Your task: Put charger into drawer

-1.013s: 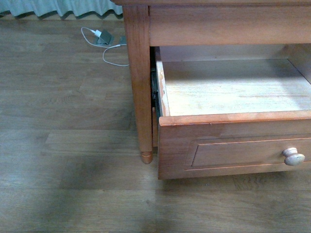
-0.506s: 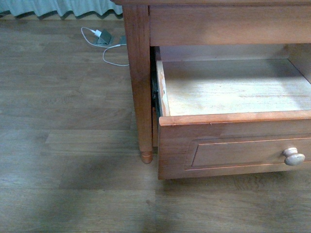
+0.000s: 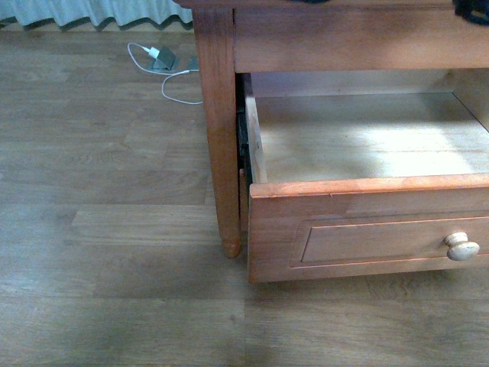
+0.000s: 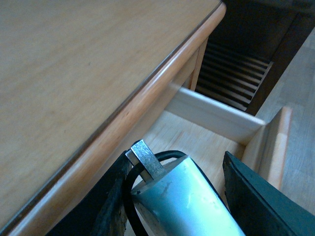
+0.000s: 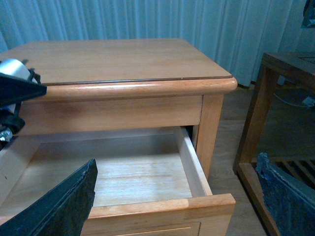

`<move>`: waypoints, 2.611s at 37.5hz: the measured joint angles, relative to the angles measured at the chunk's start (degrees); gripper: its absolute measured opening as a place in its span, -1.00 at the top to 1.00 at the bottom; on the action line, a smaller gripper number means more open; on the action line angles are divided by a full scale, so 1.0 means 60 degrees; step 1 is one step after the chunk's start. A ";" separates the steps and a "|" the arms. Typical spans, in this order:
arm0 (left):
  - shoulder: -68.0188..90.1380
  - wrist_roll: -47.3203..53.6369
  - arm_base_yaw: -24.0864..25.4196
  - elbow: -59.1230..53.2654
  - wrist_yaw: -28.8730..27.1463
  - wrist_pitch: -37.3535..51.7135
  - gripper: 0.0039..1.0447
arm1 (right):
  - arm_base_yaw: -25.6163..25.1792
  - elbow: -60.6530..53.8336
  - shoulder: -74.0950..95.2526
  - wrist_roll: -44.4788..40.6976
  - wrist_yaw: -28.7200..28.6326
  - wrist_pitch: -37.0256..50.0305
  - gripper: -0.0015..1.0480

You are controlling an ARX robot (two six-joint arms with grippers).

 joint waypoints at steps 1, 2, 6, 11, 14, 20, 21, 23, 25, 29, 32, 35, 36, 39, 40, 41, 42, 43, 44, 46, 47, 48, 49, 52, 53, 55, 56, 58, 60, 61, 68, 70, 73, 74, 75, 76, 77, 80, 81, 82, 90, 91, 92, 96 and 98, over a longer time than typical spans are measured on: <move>0.0069 0.0007 0.0000 0.0000 -0.0047 -0.0040 0.03 | 0.0000 0.0000 0.0000 0.0000 0.0000 0.0000 -0.83; 0.0146 0.0025 0.0000 0.0000 -0.0142 -0.0073 0.01 | 0.0000 0.0000 0.0000 0.0000 0.0004 0.0000 -0.83; 0.0393 0.0164 -0.0004 0.0000 -0.0273 -0.0149 -0.30 | 0.0000 0.0000 0.0000 0.0000 0.0000 0.0000 -0.83; 0.0408 0.0168 -0.0011 -0.0022 -0.0954 0.0051 -0.81 | 0.0000 0.0000 0.0000 0.0000 0.0004 0.0000 -0.83; 0.0222 0.0007 -0.0051 -0.0142 -0.1515 0.0335 -0.90 | 0.0000 0.0000 0.0000 0.0000 -0.0004 0.0000 -0.83; -0.0721 -0.0342 0.0357 -0.0721 -0.2546 0.0754 -0.88 | 0.0000 0.0000 0.0000 0.0004 0.0011 0.0000 -0.83; -0.1005 -0.0375 0.0495 -0.0900 -0.2714 0.0801 -0.88 | 0.0000 0.0000 0.0000 0.0000 0.0007 0.0000 -0.83; -0.1432 -0.0441 0.0663 -0.1173 -0.2790 0.0863 -0.88 | 0.0000 0.0000 0.0000 0.0000 0.0007 0.0000 -0.83; -0.1989 -0.0481 0.0896 -0.1548 -0.2940 0.0940 -0.88 | 0.0000 0.0000 0.0000 0.0004 0.0007 0.0000 -0.83; -0.3435 -0.0532 0.1366 -0.2601 -0.3235 0.0936 -0.88 | 0.0000 0.0000 0.0000 0.0004 0.0011 0.0000 -0.83; -0.4350 -0.0586 0.1614 -0.3297 -0.3388 0.0878 -0.88 | 0.0000 0.0000 0.0000 0.0000 0.0007 0.0000 -0.83; -0.5166 -0.0630 0.1825 -0.3916 -0.3570 0.0747 -0.88 | 0.0000 0.0000 0.0000 0.0000 0.0007 0.0000 -0.83; -0.5581 -0.0667 0.1938 -0.4222 -0.3697 0.0667 -0.88 | 0.0000 0.0000 0.0000 0.0000 0.0007 0.0000 -0.83; -0.6557 -0.0801 0.2175 -0.4940 -0.3982 0.0379 -0.88 | 0.0000 0.0000 0.0000 0.0000 0.0007 0.0000 -0.83; -0.6961 -0.0874 0.2284 -0.5242 -0.4109 0.0182 -0.88 | 0.0000 0.0000 0.0000 0.0000 0.0007 0.0000 -0.83; -0.7169 -0.0929 0.2335 -0.5391 -0.4186 0.0091 -0.88 | 0.0000 0.0000 0.0000 0.0000 0.0007 0.0000 -0.83; -0.7504 -0.1027 0.2441 -0.5635 -0.4233 -0.0055 -0.88 | 0.0000 0.0000 0.0000 0.0000 0.0011 0.0000 -0.83; -0.7901 -0.1118 0.2568 -0.5916 -0.4295 -0.0233 -0.88 | 0.0000 0.0000 0.0000 0.0000 0.0007 0.0000 -0.83; -0.8160 -0.1213 0.2645 -0.6084 -0.4375 -0.0350 -0.88 | 0.0000 0.0000 0.0000 0.0000 0.0007 0.0000 -0.83; -0.8819 -0.1421 0.2852 -0.6510 -0.4513 -0.0616 -0.88 | 0.0000 0.0000 0.0000 0.0000 0.0007 0.0000 -0.83; -0.9074 -0.1523 0.2925 -0.6674 -0.4626 -0.0707 -0.88 | 0.0000 0.0000 0.0000 0.0000 0.0011 0.0000 -0.83; -0.9435 -0.1585 0.3009 -0.6892 -0.4841 -0.0863 -0.88 | 0.0000 0.0000 0.0000 0.0000 0.0011 0.0000 -0.83; -0.9719 -0.1643 0.3071 -0.7067 -0.4976 -0.0973 -0.88 | 0.0000 0.0000 0.0000 0.0000 0.0011 0.0000 -0.83; -0.9959 -0.1774 0.3129 -0.7136 -0.5034 -0.0991 -0.88 | 0.0000 0.0000 0.0000 0.0004 0.0004 0.0000 -0.83; -0.9952 -0.1781 0.3129 -0.7136 -0.5031 -0.0991 -0.88 | 0.0000 0.0000 0.0000 0.0000 0.0000 0.0000 -0.83; -0.9927 -0.1796 0.3122 -0.7151 -0.4972 -0.0998 -0.88 | 0.0004 0.0000 0.0000 0.0004 0.0011 0.0000 -0.83; -0.9934 -0.1738 0.3122 -0.7176 -0.5060 -0.0940 -0.87 | 0.0004 0.0000 0.0000 0.0004 0.0011 0.0000 -0.83; -1.0043 -0.1508 0.3191 -0.7490 -0.5304 -0.0273 -0.71 | 0.0004 0.0000 0.0000 0.0004 0.0007 0.0000 -0.83; -1.0284 -0.1359 0.3377 -0.7905 -0.5235 0.0164 -0.54 | 0.0004 0.0000 0.0000 0.0004 0.0007 0.0000 -0.83; -1.0429 -0.1300 0.3493 -0.8120 -0.5151 0.0262 -0.46 | 0.0004 0.0000 0.0000 0.0004 0.0007 0.0000 -0.83; -1.1406 -0.1137 0.4313 -0.9431 -0.4404 0.0452 0.23 | 0.0004 0.0000 0.0000 0.0000 0.0011 0.0000 -0.83; -1.1621 -0.1115 0.4473 -0.9657 -0.4226 0.0470 0.40 | 0.0004 0.0000 0.0000 0.0000 0.0007 0.0000 -0.83; -1.2076 -0.1086 0.4794 -1.0080 -0.3923 0.0474 0.76 | 0.0004 0.0000 0.0000 0.0000 0.0007 0.0000 -0.83; -1.2185 -0.1082 0.4863 -1.0174 -0.3865 0.0474 0.85 | 0.0004 0.0000 0.0000 0.0000 0.0007 0.0000 -0.83; -1.2313 -0.1104 0.4951 -1.0287 -0.3785 0.0474 0.94 | 0.0004 0.0000 0.0000 0.0004 0.0007 0.0000 -0.83; -1.2429 -0.1075 0.5027 -1.0389 -0.3712 0.0466 0.93 | 0.0004 0.0000 0.0000 0.0000 0.0007 0.0000 -0.83; -1.2513 -0.1075 0.5074 -1.0451 -0.3668 0.0455 0.93 | 0.0004 0.0000 0.0000 0.0000 0.0007 0.0000 -0.83; -1.2914 -0.1075 0.5326 -1.0721 -0.3377 0.0335 0.93 | 0.0004 0.0000 0.0000 0.0000 0.0007 0.0000 -0.83; -1.3067 -0.1064 0.5628 -1.0801 -0.2871 0.0255 0.93 | 0.0004 0.0000 0.0000 0.0000 0.0007 0.0000 -0.83; -1.3172 -0.1064 0.5872 -1.0870 -0.2645 0.0208 0.93 | 0.0004 0.0000 0.0000 0.0004 0.0007 0.0000 -0.83; -1.3934 -0.1053 0.6291 -1.1242 -0.2463 -0.0157 0.93 | 0.0004 0.0000 0.0000 0.0000 0.0004 0.0000 -0.83; -1.4003 -0.1053 0.6291 -1.1271 -0.2463 -0.0197 0.93 | 0.0004 0.0000 0.0000 0.0000 0.0007 0.0000 -0.83; -1.4105 -0.1049 0.6295 -1.1311 -0.2463 -0.0262 0.93 | 0.0004 0.0000 0.0000 0.0004 0.0007 0.0000 -0.83; -1.4407 -0.1053 0.6302 -1.1424 -0.2470 -0.0444 0.93 | 0.0004 0.0000 0.0000 0.0000 0.0007 0.0000 -0.83; -1.4560 -0.1053 0.6298 -1.1471 -0.2470 -0.0554 0.93 | 0.0004 0.0000 0.0000 0.0004 0.0007 0.0000 -0.83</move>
